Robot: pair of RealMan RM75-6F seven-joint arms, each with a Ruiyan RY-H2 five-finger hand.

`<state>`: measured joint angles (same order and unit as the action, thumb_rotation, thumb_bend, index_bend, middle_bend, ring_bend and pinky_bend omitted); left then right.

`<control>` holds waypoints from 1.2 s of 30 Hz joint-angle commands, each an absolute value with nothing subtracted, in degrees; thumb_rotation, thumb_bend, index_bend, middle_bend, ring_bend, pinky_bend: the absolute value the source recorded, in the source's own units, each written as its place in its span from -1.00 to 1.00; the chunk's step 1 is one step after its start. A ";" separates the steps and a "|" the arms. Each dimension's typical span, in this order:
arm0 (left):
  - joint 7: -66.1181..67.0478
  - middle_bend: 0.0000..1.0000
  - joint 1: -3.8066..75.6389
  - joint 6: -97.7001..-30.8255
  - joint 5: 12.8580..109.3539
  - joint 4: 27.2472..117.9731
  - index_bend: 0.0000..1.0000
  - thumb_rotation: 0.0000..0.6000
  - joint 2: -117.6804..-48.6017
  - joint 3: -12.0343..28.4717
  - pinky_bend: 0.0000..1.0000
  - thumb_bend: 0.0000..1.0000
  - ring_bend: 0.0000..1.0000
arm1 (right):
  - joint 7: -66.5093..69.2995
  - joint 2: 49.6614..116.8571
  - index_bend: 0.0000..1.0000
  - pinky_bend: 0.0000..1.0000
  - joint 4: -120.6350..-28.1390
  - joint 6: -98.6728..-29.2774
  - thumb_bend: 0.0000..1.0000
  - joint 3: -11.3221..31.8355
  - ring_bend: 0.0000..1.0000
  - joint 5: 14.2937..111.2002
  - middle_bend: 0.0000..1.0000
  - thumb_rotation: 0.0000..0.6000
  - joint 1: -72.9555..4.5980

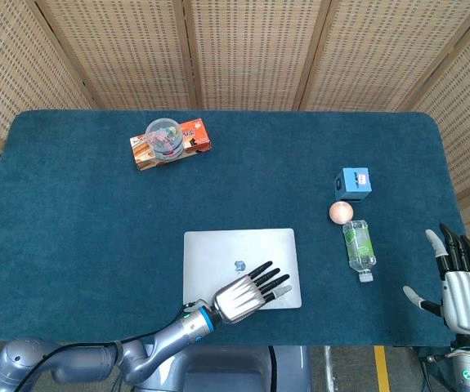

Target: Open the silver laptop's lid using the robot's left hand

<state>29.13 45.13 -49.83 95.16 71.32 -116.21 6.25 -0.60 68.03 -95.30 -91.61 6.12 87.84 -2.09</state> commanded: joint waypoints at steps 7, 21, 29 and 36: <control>29.79 -1.00 45.90 -49.81 93.37 70.90 -1.00 1.00 -117.16 6.19 -1.00 -0.87 -1.00 | -0.17 67.82 -0.84 -1.00 -95.34 -91.56 -1.00 6.20 -1.00 87.69 -1.00 1.00 -2.10; 30.40 -1.00 46.46 -51.06 91.73 69.59 -1.00 1.00 -117.90 5.96 -1.00 -0.66 -1.00 | 0.31 67.61 -0.84 -1.00 -95.32 -91.46 -1.00 6.22 -1.00 87.54 -1.00 1.00 -2.08; 31.30 -1.00 46.79 -51.93 91.61 70.04 -1.00 1.00 -117.24 5.79 -1.00 -0.14 -1.00 | 0.59 67.52 -0.84 -1.00 -95.33 -91.51 -1.00 6.22 -1.00 87.54 -1.00 1.00 -2.05; 32.79 -1.00 46.80 -52.97 91.13 70.86 -1.00 1.00 -115.81 5.87 -1.00 -0.14 -1.00 | 0.63 67.49 -0.84 -1.00 -95.40 -91.50 -1.00 6.11 -1.00 87.69 -1.00 1.00 -2.04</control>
<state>32.70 46.79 -52.88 91.19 70.79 -115.89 5.85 0.63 67.49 -95.40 -91.50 6.11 87.68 -2.04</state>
